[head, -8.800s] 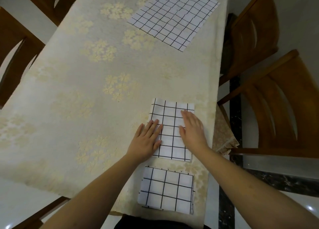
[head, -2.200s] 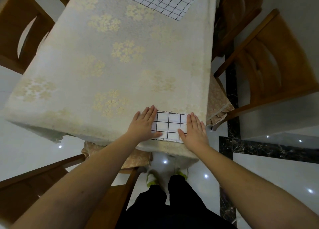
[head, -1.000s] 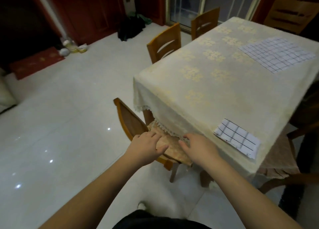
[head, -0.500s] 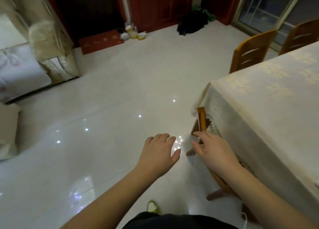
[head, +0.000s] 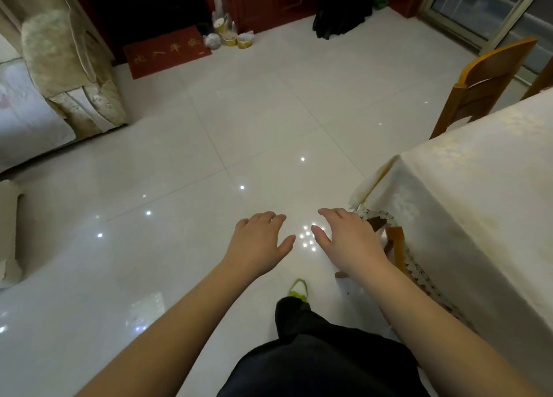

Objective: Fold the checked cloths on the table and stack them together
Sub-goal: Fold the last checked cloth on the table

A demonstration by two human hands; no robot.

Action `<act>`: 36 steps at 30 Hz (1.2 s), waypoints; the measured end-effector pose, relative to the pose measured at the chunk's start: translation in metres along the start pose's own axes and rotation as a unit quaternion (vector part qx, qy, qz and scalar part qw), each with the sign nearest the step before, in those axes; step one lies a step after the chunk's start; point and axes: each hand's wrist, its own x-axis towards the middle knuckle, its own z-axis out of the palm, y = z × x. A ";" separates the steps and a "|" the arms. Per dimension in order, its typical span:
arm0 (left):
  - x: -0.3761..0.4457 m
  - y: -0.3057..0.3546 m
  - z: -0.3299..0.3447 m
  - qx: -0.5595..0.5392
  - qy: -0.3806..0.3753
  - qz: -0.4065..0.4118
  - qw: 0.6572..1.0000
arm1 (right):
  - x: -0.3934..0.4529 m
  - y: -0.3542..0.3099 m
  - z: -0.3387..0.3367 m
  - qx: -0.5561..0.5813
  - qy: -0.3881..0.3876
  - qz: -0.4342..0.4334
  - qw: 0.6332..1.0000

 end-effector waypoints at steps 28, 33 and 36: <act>0.489 -0.051 -0.158 0.164 -0.010 0.230 0.959 | 0.416 0.072 -0.129 0.039 0.037 0.216 0.975; 0.567 -0.036 -0.187 0.157 -0.024 0.270 0.950 | 0.462 0.096 -0.160 0.050 0.064 0.271 0.959; 0.612 -0.015 -0.197 0.151 -0.028 0.294 0.943 | 0.487 0.122 -0.172 0.056 0.058 0.286 0.955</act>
